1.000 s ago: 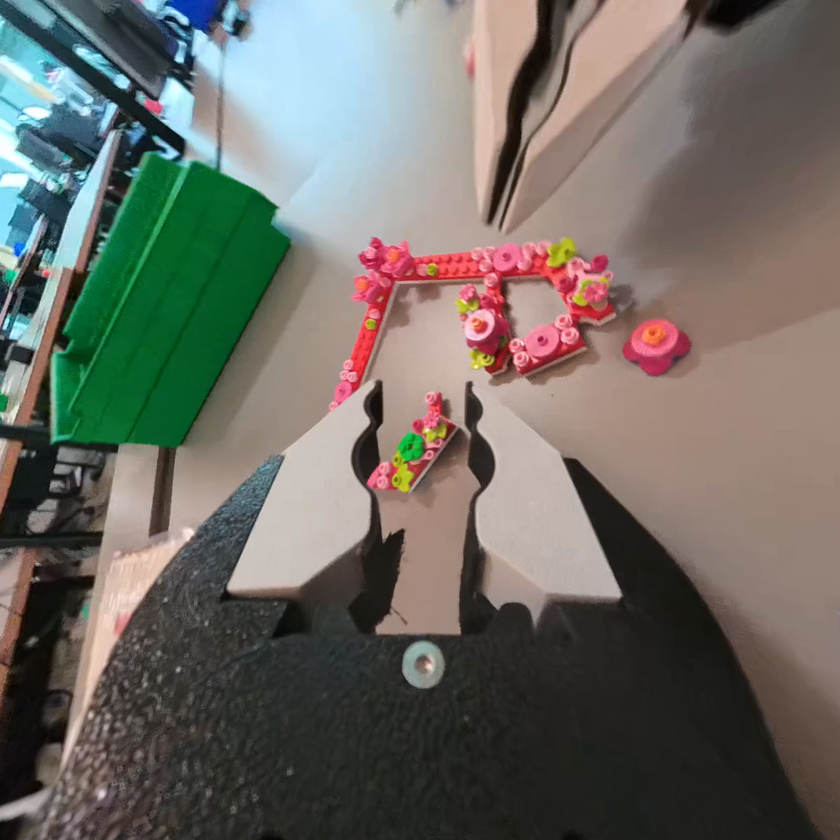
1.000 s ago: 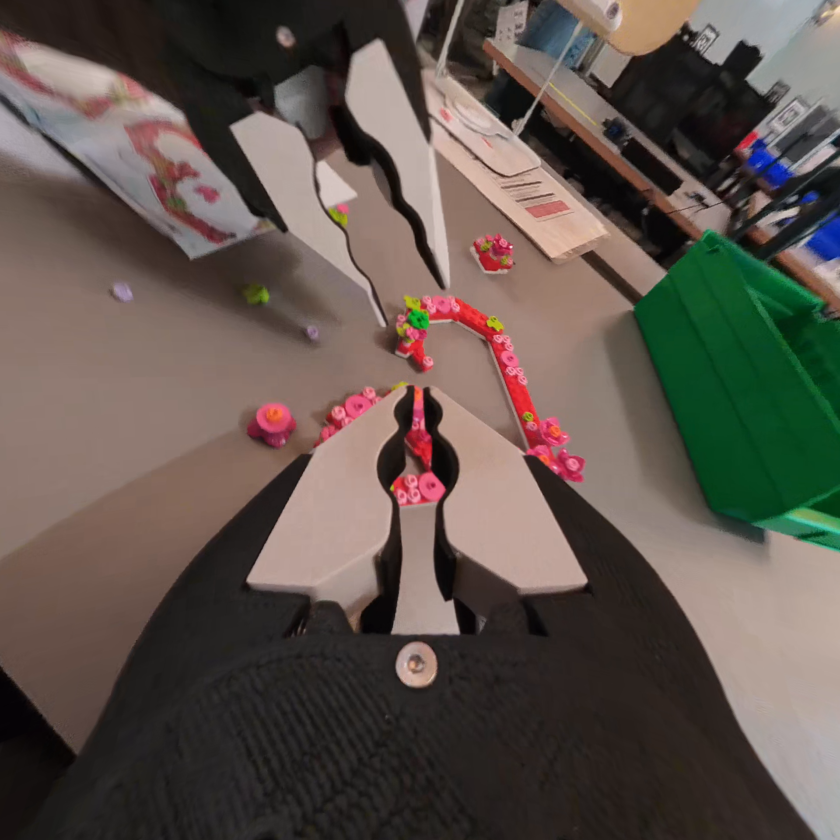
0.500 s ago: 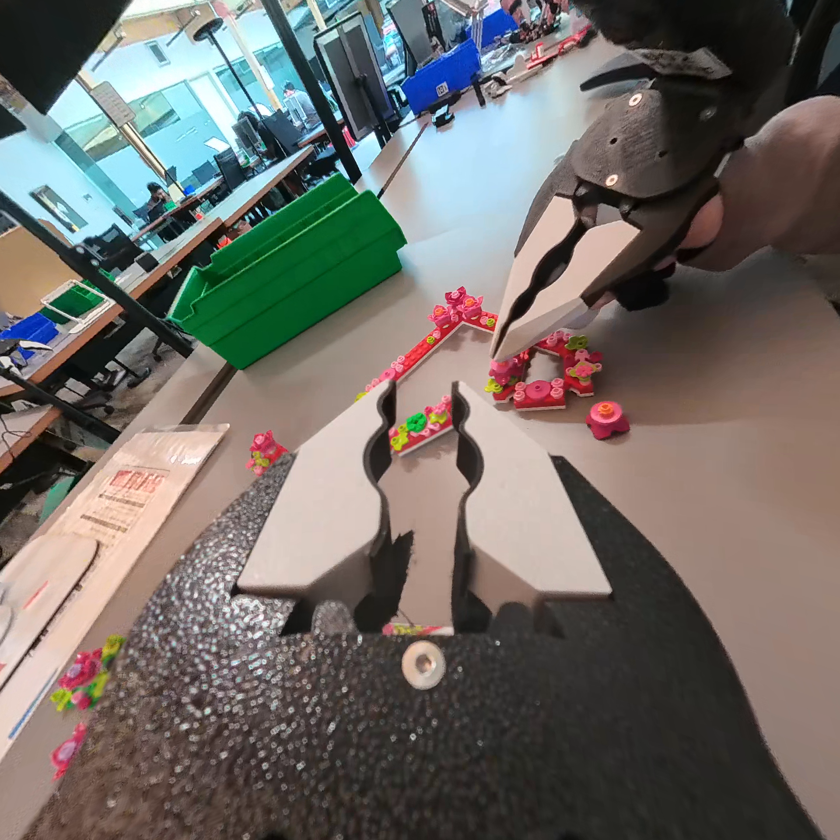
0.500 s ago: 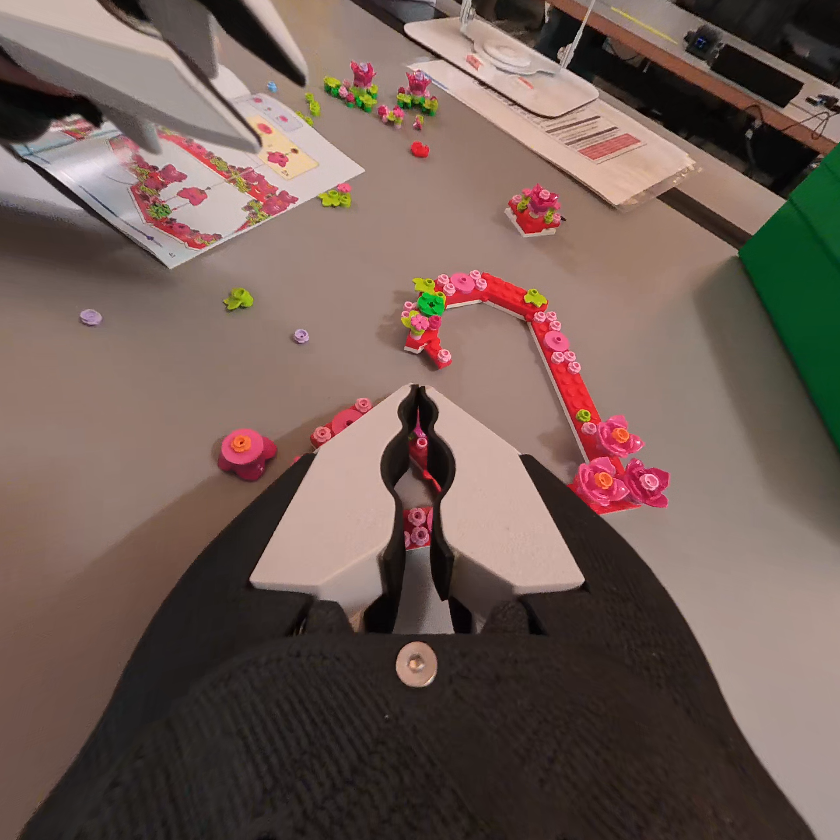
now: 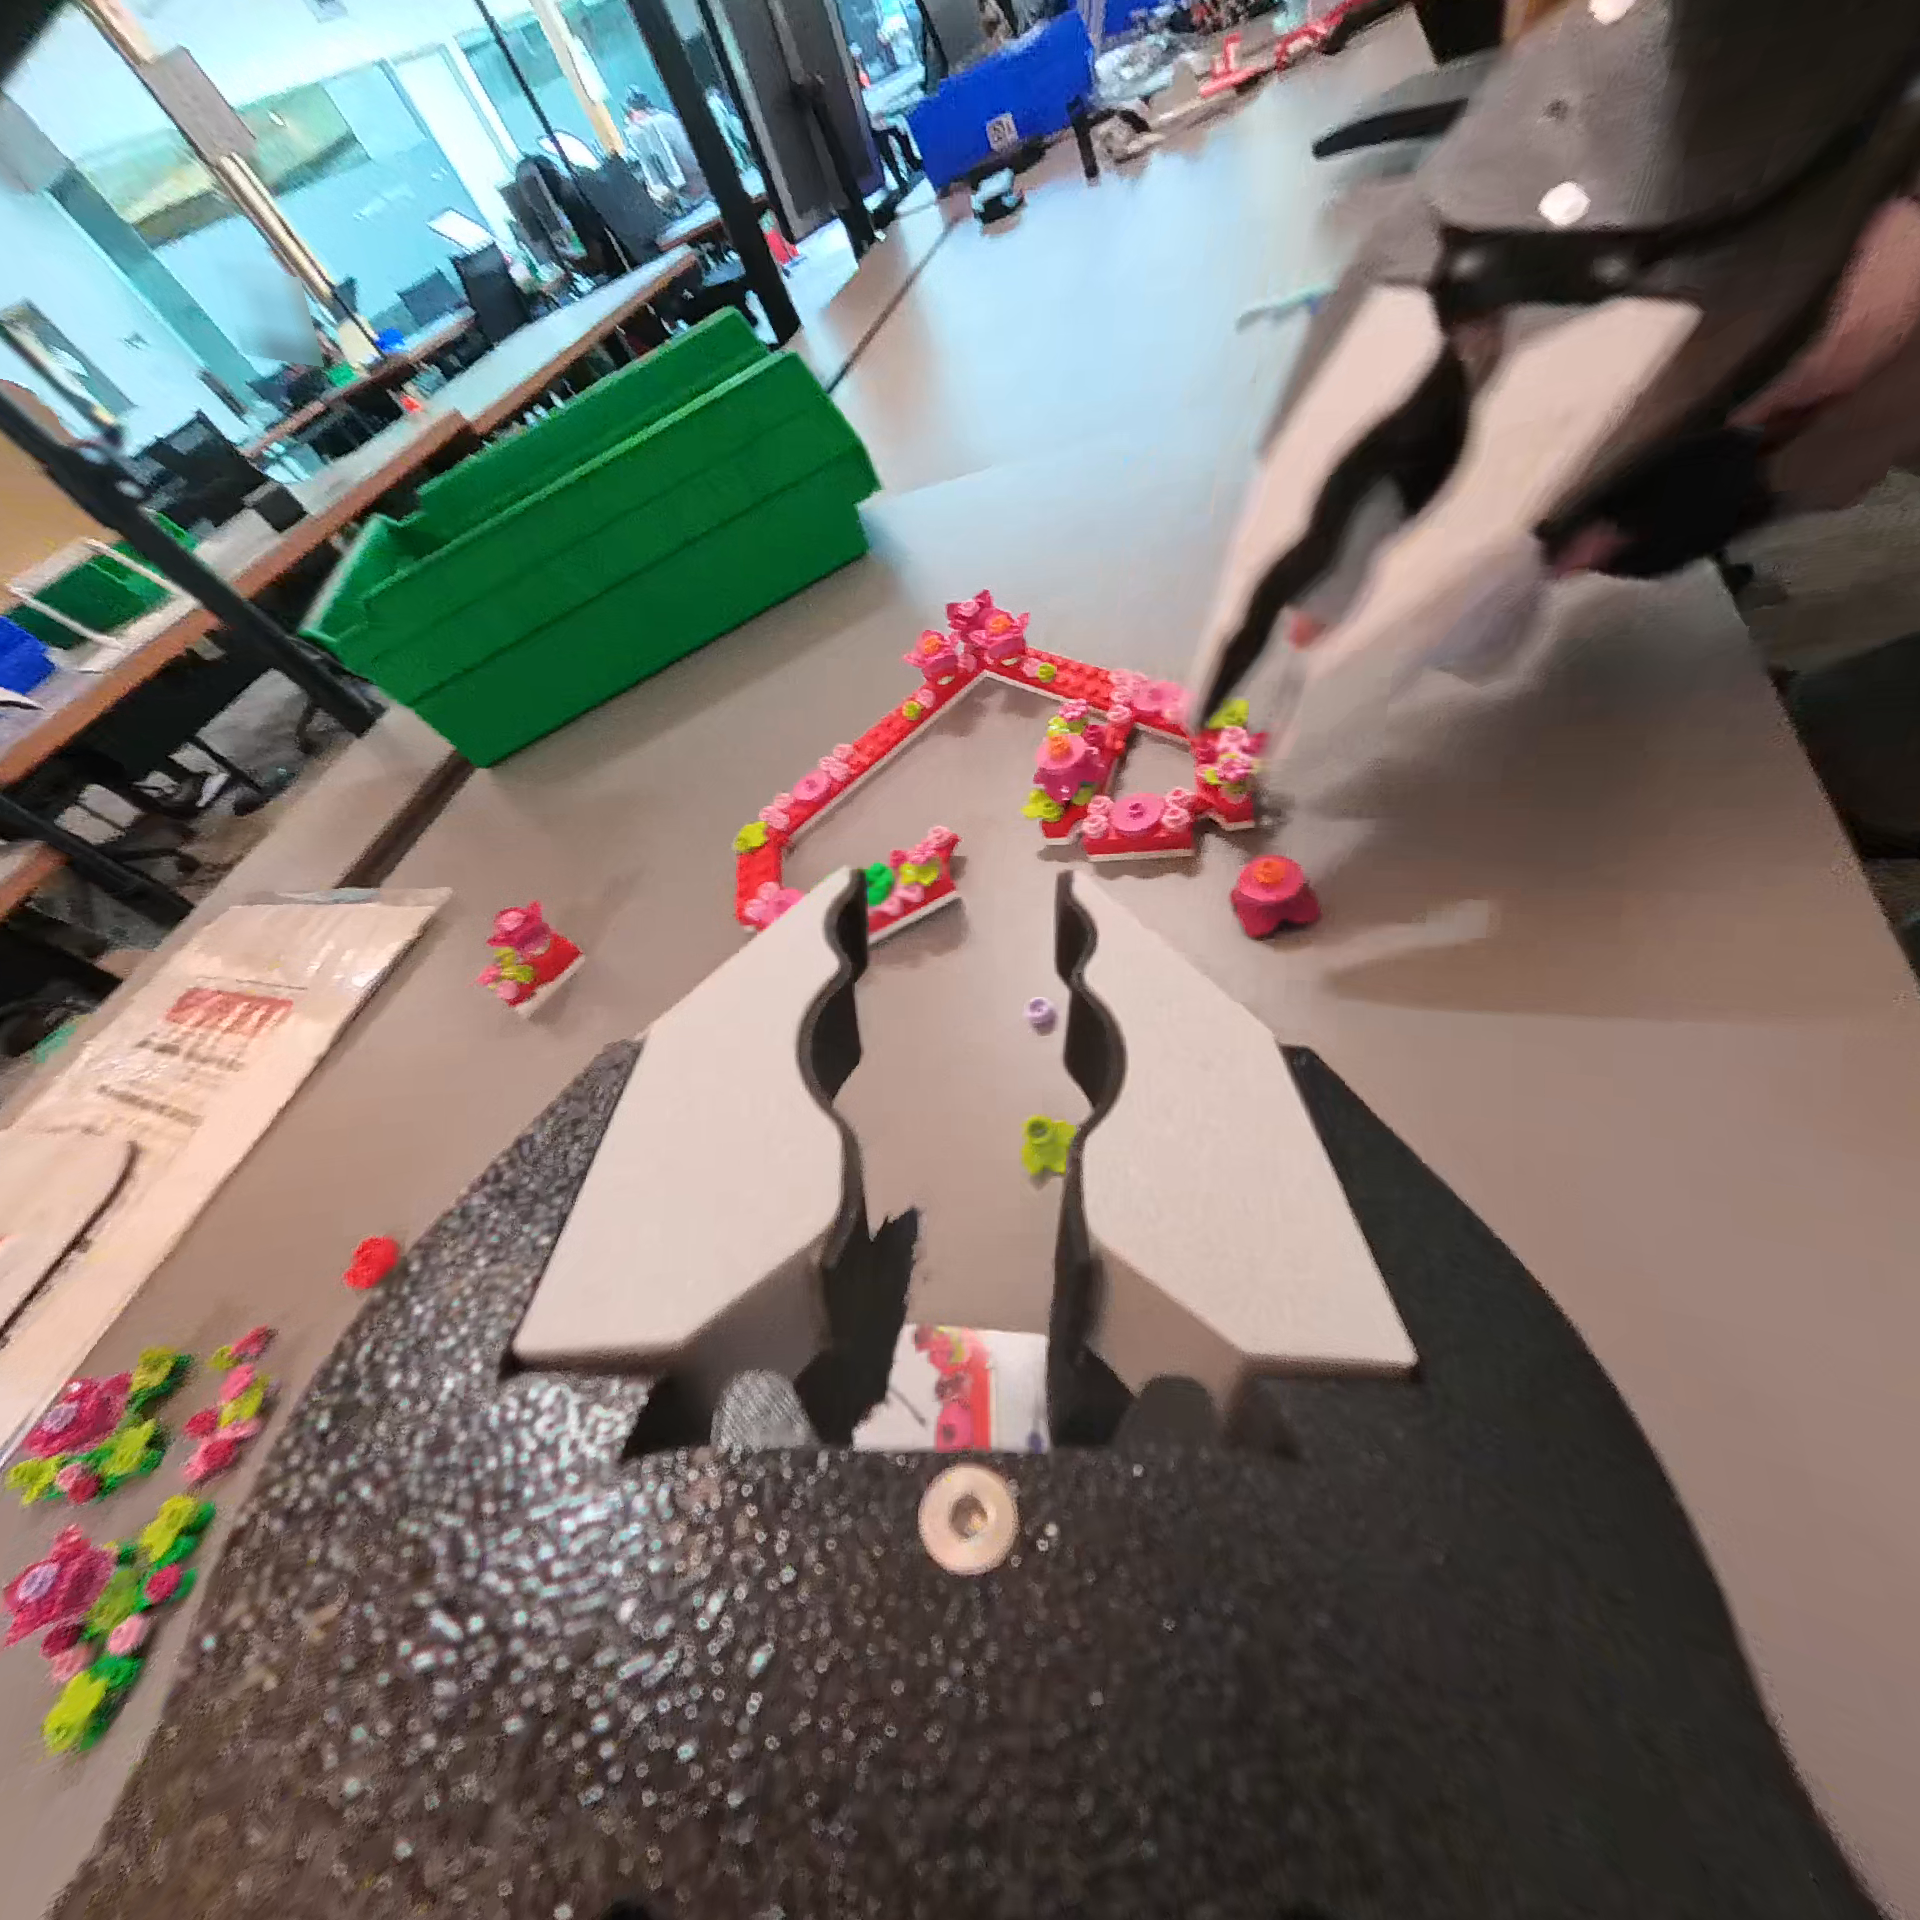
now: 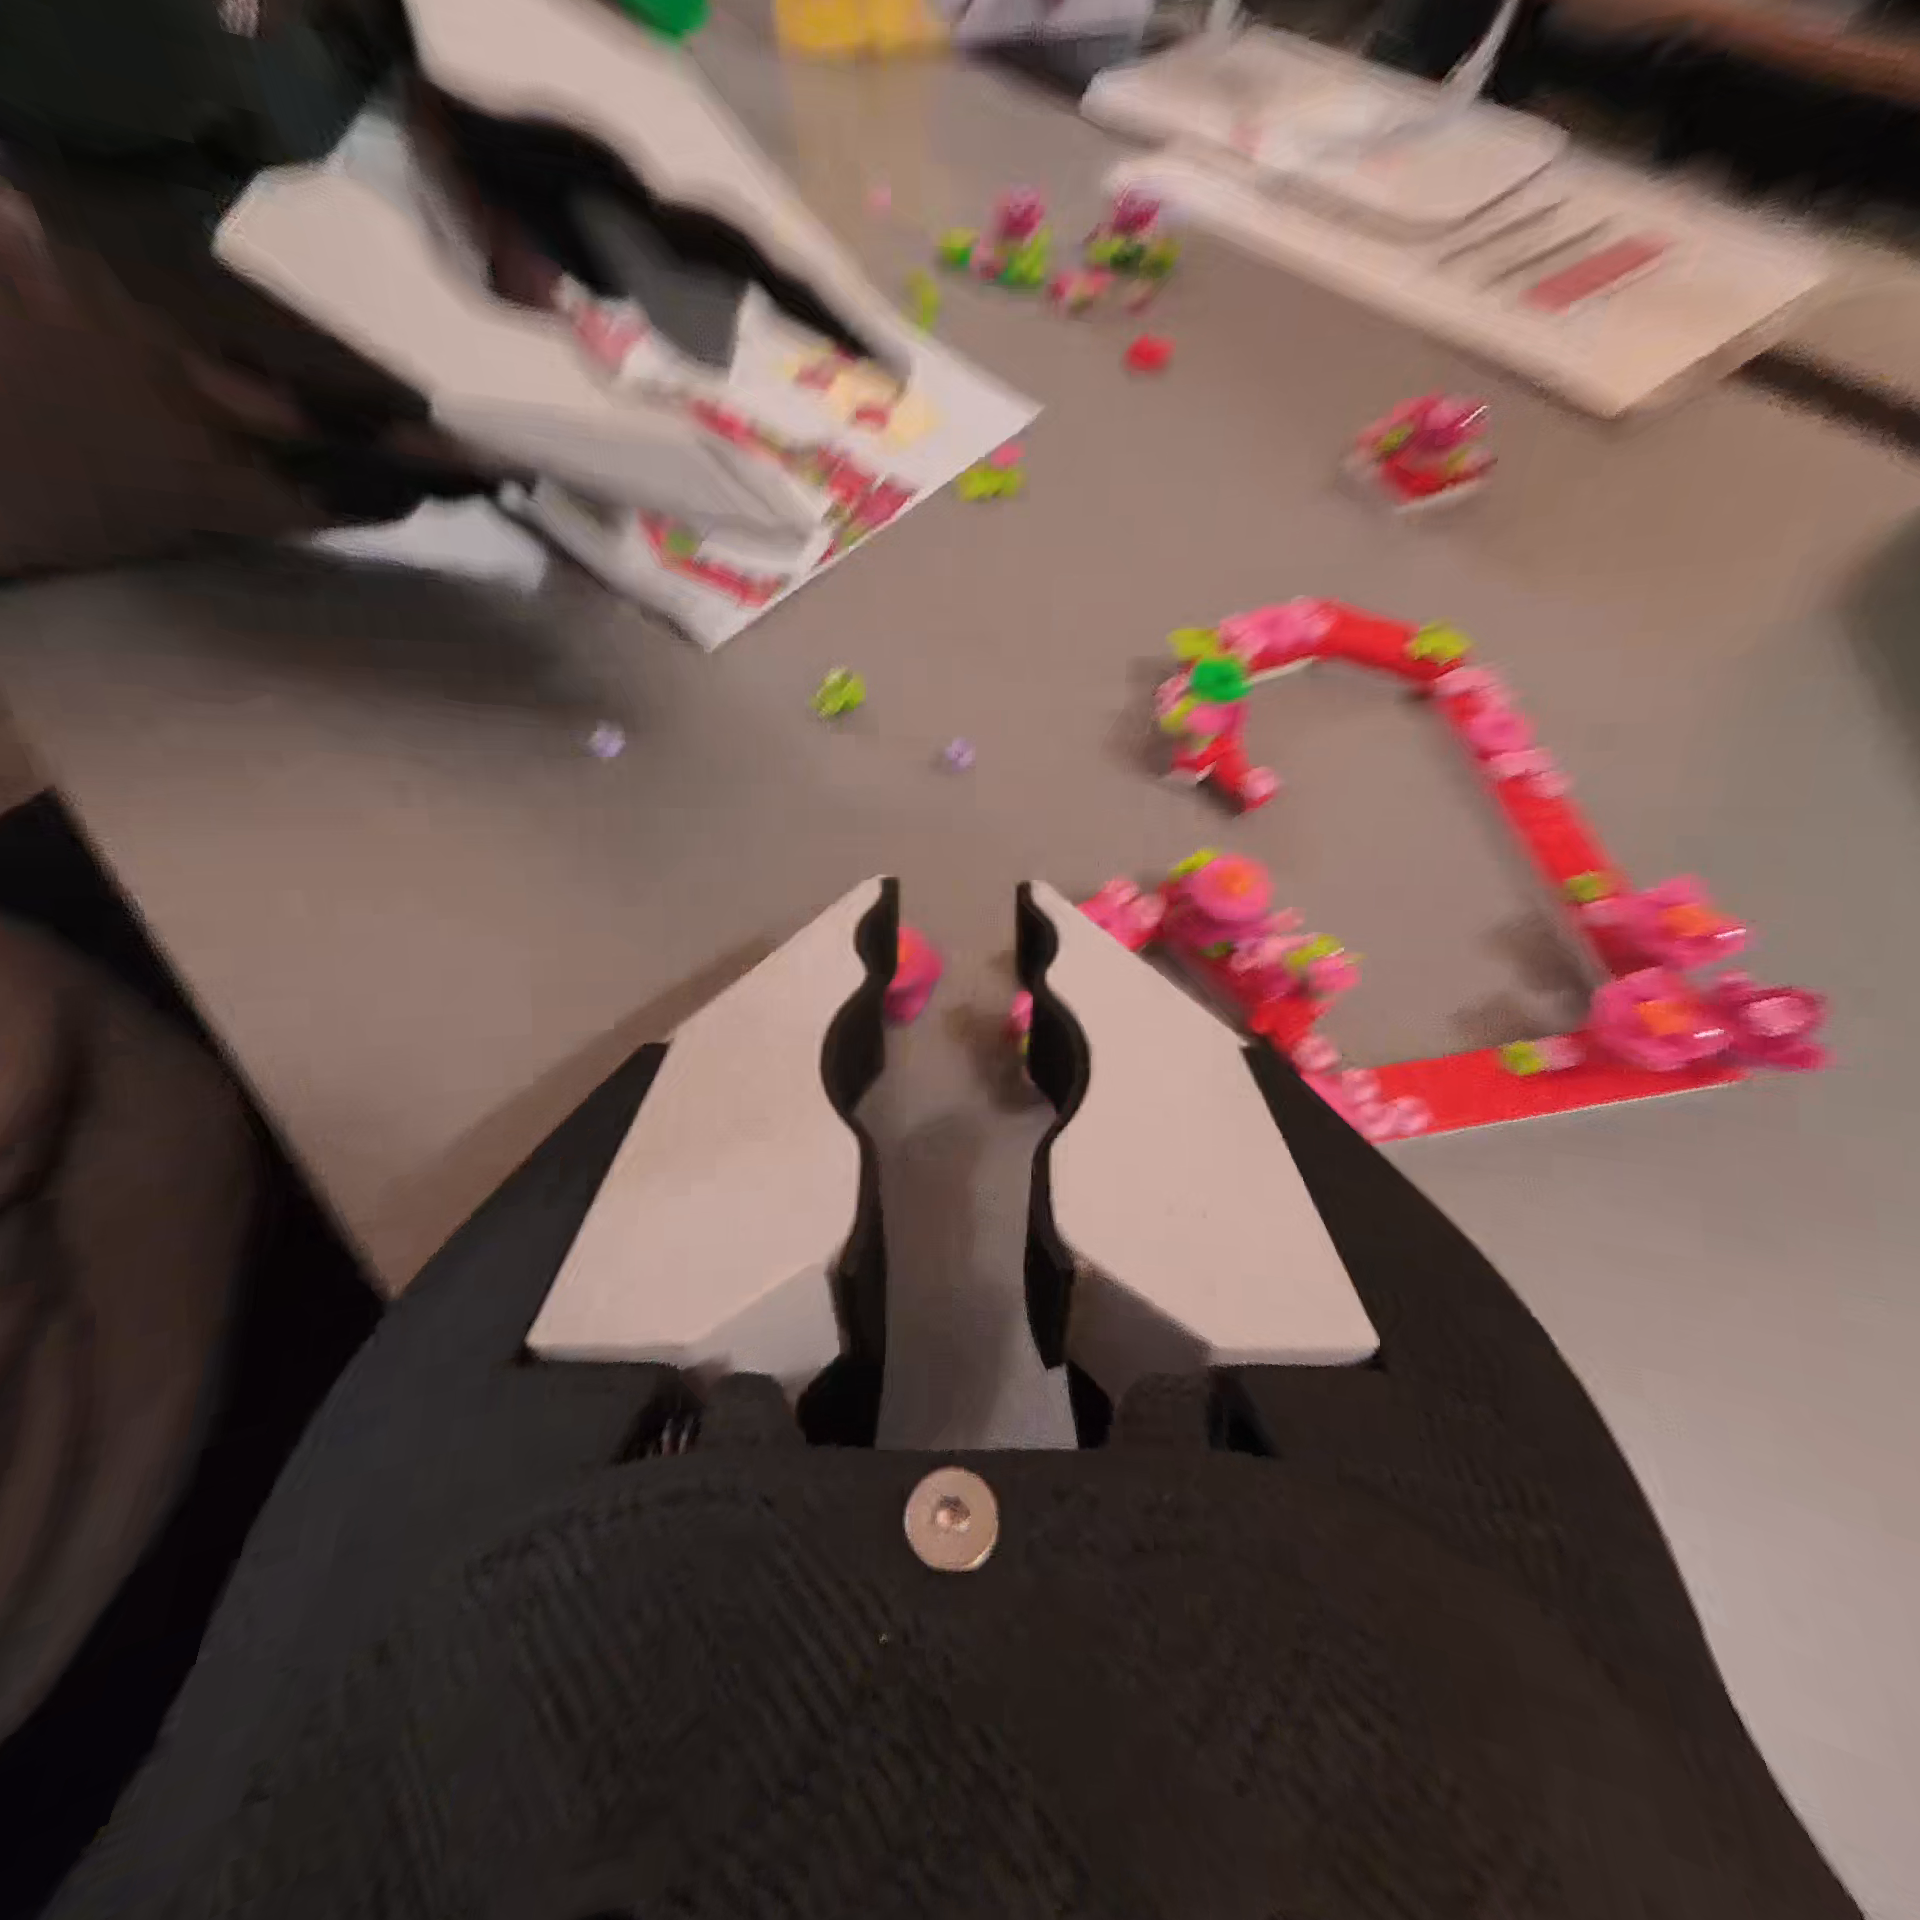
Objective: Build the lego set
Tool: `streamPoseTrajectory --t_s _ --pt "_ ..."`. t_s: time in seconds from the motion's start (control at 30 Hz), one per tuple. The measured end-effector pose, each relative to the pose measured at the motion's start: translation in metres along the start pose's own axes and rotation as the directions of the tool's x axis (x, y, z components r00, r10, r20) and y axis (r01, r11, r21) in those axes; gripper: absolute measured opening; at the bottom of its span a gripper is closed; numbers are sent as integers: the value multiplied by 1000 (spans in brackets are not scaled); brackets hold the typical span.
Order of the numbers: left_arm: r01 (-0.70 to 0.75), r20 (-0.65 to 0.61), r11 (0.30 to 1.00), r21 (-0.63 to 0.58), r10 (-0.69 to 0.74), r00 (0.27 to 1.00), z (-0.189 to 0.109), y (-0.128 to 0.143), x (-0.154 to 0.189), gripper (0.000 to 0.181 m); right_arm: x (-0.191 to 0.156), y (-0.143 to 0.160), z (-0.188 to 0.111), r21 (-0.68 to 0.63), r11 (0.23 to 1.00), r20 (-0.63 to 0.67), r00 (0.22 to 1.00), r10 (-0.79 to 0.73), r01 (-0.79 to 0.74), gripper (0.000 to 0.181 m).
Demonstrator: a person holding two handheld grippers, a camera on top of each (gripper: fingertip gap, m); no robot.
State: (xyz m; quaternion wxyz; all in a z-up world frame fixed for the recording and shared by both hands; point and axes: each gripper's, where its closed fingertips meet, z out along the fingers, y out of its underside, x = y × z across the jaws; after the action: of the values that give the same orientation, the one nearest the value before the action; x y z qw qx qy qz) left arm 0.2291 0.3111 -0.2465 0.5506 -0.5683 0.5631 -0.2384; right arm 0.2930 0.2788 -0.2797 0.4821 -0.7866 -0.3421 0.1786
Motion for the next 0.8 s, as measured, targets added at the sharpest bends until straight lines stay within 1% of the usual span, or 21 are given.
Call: streamPoseTrajectory --t_s 0.03,0.1,0.2,0.33,0.43,0.5,0.57,0.63,0.67,0.73,0.8 --pt "14 11 1000 15 -14 1000 -2 -1 -5 33 -9 8 1 -43 999 24 1000 1 0 24" --pt "63 11 997 40 -64 998 -6 0 -11 35 -19 18 7 -79 997 27 999 -22 24 24" --pt "110 5 992 62 -110 994 -10 3 -17 36 -22 27 17 -121 992 25 999 -29 32 23" --pt "118 0 991 70 -118 993 -14 6 -18 36 -22 32 22 -168 984 17 998 -54 56 15" --pt "107 -2 992 65 -107 994 -14 6 -17 37 -19 29 22 -167 984 0 998 -63 62 14" --pt "71 -12 996 57 -71 997 -14 5 -15 40 -13 17 19 -110 992 -27 997 -73 69 14" --pt "-4 -18 999 40 5 1000 -11 3 -16 40 -4 -4 11 -10 998 -41 997 -67 66 14" --pt "-95 -71 995 13 96 993 -4 3 -13 41 13 -24 3 81 993 -71 994 -80 86 14" --pt "-146 -105 989 -11 145 984 0 6 -12 41 23 -33 1 120 986 -94 990 -101 112 14" --pt "-244 -138 968 -61 235 962 13 13 -17 42 57 -49 -2 175 969 -225 966 -131 172 14" --pt "-318 -165 944 -82 302 939 26 21 -23 42 84 -62 0 217 955 -290 948 -133 200 14"
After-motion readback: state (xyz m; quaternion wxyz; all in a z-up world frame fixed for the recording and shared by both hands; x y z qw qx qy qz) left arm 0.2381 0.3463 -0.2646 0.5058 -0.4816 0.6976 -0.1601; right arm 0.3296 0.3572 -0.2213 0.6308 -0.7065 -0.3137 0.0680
